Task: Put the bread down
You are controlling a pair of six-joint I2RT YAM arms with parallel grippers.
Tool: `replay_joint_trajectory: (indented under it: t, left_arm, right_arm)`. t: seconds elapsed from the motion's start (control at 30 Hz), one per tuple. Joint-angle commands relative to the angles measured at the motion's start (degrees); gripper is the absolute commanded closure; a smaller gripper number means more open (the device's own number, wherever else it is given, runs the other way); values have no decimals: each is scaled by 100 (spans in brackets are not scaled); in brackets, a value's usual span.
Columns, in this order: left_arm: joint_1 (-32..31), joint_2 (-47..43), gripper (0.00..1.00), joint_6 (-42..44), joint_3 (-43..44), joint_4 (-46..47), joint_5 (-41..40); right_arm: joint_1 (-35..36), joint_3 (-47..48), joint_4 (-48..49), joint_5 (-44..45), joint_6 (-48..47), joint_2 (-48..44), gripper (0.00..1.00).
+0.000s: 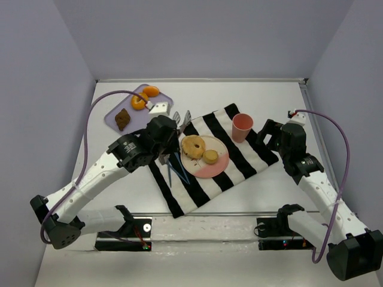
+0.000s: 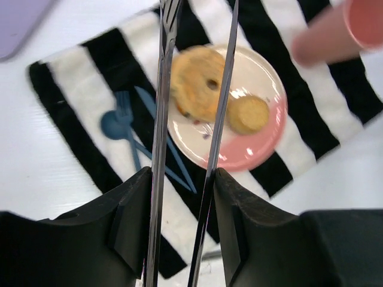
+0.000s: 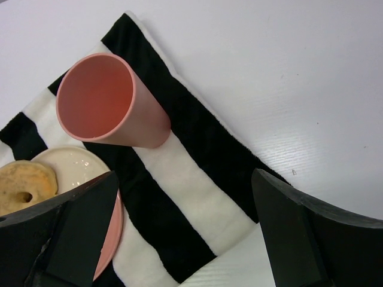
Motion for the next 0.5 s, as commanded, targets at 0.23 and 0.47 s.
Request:
replay_joint_trajectory:
  t: [0.23,0.47]
  left_arm:
    - [2667,-707,46,-3031,-1673,-894,-1389]
    - [3961,-338,47,-2688,-2667,162,-712]
  right_arm:
    - [-29,7,223,45,42,-84,2]
    - [-29,7,223,27,33,-84,2]
